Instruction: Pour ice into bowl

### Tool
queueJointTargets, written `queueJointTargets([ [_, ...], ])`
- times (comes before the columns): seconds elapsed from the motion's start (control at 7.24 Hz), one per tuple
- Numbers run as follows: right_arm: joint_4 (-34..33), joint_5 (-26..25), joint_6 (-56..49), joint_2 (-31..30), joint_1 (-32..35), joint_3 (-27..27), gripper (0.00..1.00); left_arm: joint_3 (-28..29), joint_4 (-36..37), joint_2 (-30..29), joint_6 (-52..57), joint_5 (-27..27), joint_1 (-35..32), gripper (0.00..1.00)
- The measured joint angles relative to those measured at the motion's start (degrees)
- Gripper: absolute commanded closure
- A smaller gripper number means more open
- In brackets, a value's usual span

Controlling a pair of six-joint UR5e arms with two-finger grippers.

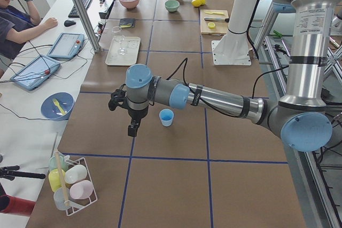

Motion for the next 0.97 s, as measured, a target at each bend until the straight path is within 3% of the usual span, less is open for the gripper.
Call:
queueJointTargets([
  [0.41,-0.6,3.3,-5.4,0.1,5.9,-5.5,0.00,0.5,0.4,0.7,0.0,-0.1,-1.4,0.00],
  [0.97,-0.2,2.7,-7.9,-0.1,7.9,-6.6,0.00,4.9,-0.3,4.9,2.4,-3.8,-3.2,0.00],
])
